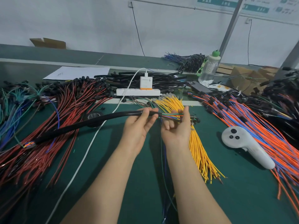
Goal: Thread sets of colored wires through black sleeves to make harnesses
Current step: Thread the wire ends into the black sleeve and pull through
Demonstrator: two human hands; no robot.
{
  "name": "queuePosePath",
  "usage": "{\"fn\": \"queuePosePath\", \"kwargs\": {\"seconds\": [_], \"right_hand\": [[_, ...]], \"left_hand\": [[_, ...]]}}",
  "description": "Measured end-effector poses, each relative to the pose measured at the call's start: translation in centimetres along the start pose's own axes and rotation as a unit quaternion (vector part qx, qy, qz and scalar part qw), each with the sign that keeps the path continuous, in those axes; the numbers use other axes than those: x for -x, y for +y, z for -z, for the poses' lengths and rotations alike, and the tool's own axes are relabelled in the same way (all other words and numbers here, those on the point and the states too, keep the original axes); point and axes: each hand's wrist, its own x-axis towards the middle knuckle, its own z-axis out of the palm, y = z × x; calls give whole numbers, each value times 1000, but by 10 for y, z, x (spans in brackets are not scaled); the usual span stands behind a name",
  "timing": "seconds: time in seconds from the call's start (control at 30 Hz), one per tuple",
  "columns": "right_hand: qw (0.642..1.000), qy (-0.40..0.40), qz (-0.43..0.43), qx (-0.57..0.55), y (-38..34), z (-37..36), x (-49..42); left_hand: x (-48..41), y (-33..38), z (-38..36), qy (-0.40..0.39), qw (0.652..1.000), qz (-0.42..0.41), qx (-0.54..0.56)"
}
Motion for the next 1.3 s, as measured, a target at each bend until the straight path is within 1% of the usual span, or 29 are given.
{"fn": "queuePosePath", "kwargs": {"seconds": [0.07, 0.13, 0.2, 0.23, 0.33, 0.43, 0.5, 0.53, 0.57, 0.6, 0.63, 0.67, 0.7, 0.73, 0.77, 0.8, 0.83, 0.87, 0.9, 0.93, 0.97, 1.0, 1.07, 1.17, 1.23, 1.27, 1.3], "right_hand": [[998, 15, 27, 51, 3, -1, -2], [991, 23, 70, 109, 16, -4, -1], [993, 2, 60, 104, 27, -7, 3], [993, -7, 53, 101, 30, -6, 3], [991, -15, 44, 123, 29, -6, 4], [988, -22, 27, 149, 23, -6, 4], [987, -11, 18, 159, 20, -6, 5], [988, 2, 18, 153, 18, -5, 5], [989, 18, 20, 144, 15, -4, 5], [991, 31, 22, 131, 12, -4, 4], [992, 39, 21, 114, 7, -4, 3], [995, 43, 20, 91, 2, -6, 2], [997, 45, 20, 67, -3, -6, 0], [998, 40, 23, 48, -9, -6, 0], [999, 31, 28, 32, -15, -6, -1], [999, 19, 32, 17, -22, -7, -1], [999, 6, 37, 2, -28, -8, -2], [999, -5, 40, -15, -33, -9, -2], [999, -13, 42, -25, -37, -12, -2], [999, -18, 44, -24, -40, -15, -1], [999, -21, 45, -10, -42, -18, -1], [998, -24, 48, 12, -45, -21, 0], [997, -36, 50, 56, -56, -29, 0], [994, -48, 39, 90, -92, -41, -4], [985, -68, 49, 149, -122, -50, -1], [976, -78, 67, 192, -137, -55, 2], [964, -80, 93, 236, -150, -58, 6]], "left_hand": [[2, -3, -3, 1, 1000, 3, -13], [5, -11, -8, -9, 998, 4, -55], [8, -18, -13, -23, 993, 1, -117], [9, -19, -13, -24, 991, -1, -130], [7, -15, -10, -40, 993, 4, -110], [5, -8, -7, -21, 998, 45, -36], [5, -1, -4, -11, 996, 83, 11], [6, 4, -3, -15, 994, 112, -4], [9, 9, -1, -33, 987, 145, -68], [14, 14, -2, -60, 966, 172, -181], [17, 18, -4, -89, 933, 172, -303], [20, 24, -8, -108, 899, 132, -404], [20, 30, -14, -107, 867, 54, -484], [18, 39, -19, -87, 827, -56, -553], [14, 50, -23, -70, 765, -151, -622], [9, 59, -24, -72, 696, -196, -687], [3, 66, -26, -92, 636, -176, -745], [-1, 68, -26, -123, 610, -115, -775], [-3, 66, -27, -162, 616, -52, -769], [-5, 59, -29, -193, 634, -16, -749], [-6, 53, -33, -213, 640, -23, -738], [-8, 48, -40, -221, 638, -48, -736], [-15, 45, -57, -235, 615, -82, -748], [-24, 46, -102, -300, 572, -114, -755], [-27, 43, -141, -327, 553, -140, -753], [-29, 44, -162, -320, 560, -163, -747], [-32, 46, -186, -292, 578, -184, -739]]}}
